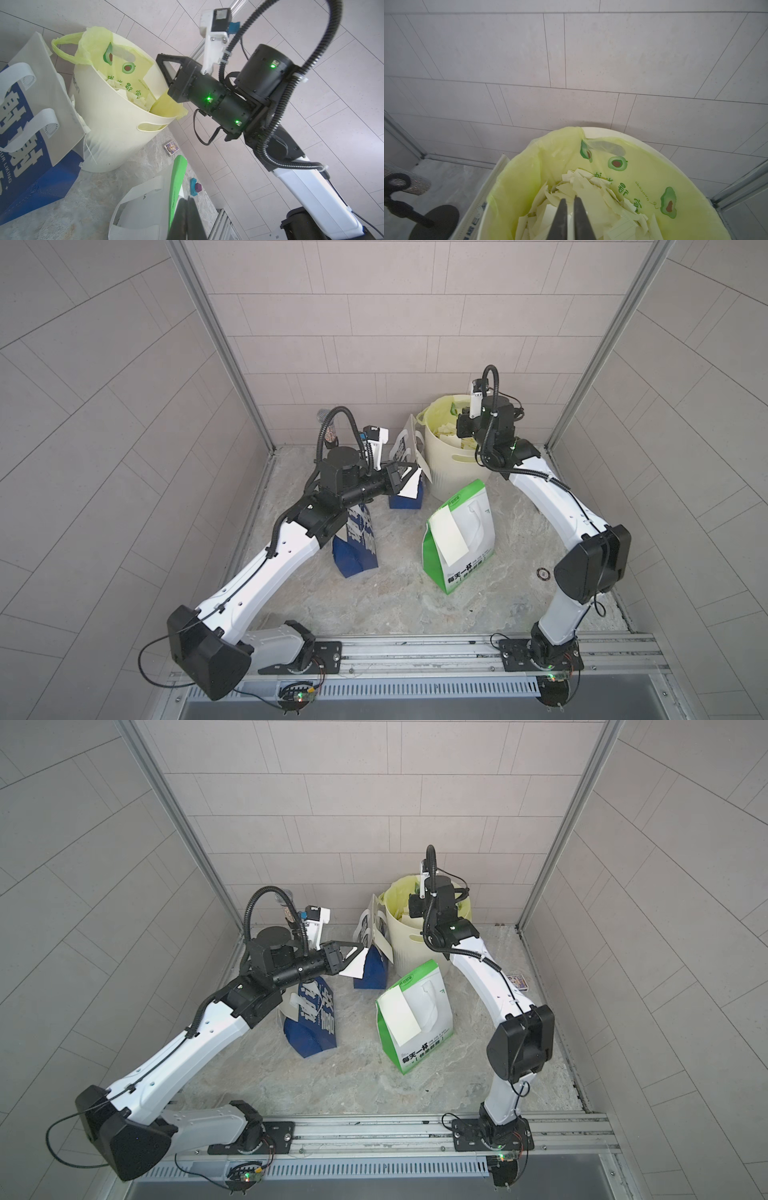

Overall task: Shred takeout receipts and throw away
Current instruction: Place the takeout receipt in the trash bin.

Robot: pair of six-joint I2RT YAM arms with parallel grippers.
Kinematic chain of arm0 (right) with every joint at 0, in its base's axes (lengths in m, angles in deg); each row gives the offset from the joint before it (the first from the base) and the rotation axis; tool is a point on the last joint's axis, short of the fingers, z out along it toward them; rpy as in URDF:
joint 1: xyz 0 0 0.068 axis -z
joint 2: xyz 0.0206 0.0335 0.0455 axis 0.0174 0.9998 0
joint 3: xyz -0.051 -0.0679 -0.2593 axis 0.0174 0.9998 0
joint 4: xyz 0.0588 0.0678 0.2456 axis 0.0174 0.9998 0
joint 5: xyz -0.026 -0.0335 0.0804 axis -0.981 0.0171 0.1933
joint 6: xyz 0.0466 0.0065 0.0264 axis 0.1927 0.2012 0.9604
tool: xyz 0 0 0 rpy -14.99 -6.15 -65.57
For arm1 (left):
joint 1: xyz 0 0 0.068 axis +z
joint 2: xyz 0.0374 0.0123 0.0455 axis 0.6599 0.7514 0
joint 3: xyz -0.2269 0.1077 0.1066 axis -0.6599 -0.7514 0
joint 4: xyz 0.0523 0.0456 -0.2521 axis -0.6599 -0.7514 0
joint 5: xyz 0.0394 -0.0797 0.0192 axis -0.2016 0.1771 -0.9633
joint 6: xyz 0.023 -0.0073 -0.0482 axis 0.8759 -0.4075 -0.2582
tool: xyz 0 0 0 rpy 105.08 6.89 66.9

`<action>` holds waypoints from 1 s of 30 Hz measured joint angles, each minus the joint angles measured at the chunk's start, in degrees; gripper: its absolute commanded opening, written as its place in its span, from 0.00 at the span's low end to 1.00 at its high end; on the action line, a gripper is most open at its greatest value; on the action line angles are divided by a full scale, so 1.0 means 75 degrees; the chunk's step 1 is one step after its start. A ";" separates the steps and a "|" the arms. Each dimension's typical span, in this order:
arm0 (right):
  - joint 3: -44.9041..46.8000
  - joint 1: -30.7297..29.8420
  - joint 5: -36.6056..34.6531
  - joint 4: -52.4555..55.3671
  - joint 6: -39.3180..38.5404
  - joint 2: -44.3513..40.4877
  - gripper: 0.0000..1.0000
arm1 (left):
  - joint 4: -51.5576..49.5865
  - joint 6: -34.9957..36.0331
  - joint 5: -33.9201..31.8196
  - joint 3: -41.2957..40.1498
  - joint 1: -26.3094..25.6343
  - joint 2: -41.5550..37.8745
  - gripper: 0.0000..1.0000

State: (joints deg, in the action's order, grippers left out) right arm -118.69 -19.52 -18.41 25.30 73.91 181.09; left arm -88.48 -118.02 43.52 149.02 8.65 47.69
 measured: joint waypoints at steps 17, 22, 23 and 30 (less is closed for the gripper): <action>0.1064 0.0283 0.1623 0.1180 0.0370 -0.2098 0.62 | 0.0090 -0.0157 0.0035 -0.0038 0.0000 0.0210 0.00; 0.1571 0.0271 0.3585 0.1518 0.1122 -0.3526 0.59 | 0.0332 -0.0326 0.0131 -0.0032 0.0000 0.0373 0.00; 0.1816 0.0221 0.4121 0.1515 0.1384 -0.3824 0.61 | 0.0434 -0.0388 0.0175 -0.0032 0.0000 0.0408 0.00; 0.3876 -0.0973 0.6088 0.0906 0.3544 -0.4972 0.65 | 0.1341 -0.0947 0.0676 -0.0032 0.0000 0.0720 0.00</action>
State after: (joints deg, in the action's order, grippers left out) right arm -89.62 -26.82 27.24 32.10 100.49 143.80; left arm -78.43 -125.12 48.59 148.78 8.65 53.09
